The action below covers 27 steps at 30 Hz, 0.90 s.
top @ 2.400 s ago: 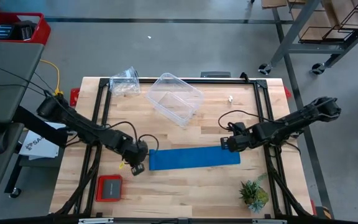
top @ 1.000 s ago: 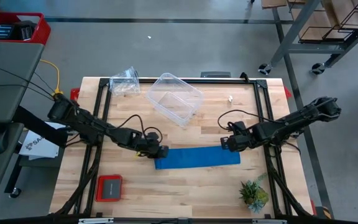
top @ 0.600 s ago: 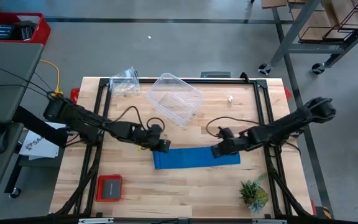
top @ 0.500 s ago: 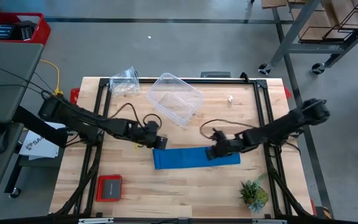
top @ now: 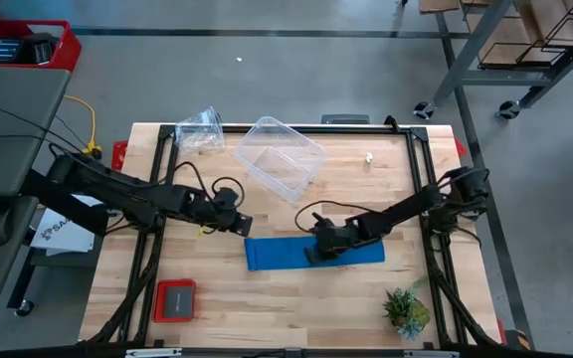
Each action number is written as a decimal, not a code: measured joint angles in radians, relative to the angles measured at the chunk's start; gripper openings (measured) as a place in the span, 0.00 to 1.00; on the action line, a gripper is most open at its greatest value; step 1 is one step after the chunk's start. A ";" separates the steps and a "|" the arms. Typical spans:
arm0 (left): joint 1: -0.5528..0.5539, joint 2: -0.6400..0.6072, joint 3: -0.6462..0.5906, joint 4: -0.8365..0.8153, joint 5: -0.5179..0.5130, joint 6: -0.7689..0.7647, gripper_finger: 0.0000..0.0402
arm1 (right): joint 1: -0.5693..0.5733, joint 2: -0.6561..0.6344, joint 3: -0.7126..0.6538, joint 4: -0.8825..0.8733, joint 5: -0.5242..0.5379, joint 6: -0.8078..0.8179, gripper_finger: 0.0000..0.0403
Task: Roll bandage
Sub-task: Roll the blue bandage
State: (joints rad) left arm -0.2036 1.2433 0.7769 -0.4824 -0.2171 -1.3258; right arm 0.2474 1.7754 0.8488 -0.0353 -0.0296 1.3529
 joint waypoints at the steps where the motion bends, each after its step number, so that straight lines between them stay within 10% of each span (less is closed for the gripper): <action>1: -0.012 0.010 0.000 -0.001 0.005 -0.006 0.00 | 0.000 -0.003 0.002 -0.030 -0.001 0.000 0.00; 27: -0.199 0.183 -0.001 0.009 0.062 -0.211 0.00 | 0.087 -0.042 0.007 -0.268 0.020 0.132 0.00</action>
State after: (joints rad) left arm -0.4030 1.4261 0.7757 -0.4731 -0.1552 -1.5367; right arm 0.3347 1.7332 0.8555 -0.3035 -0.0097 1.4849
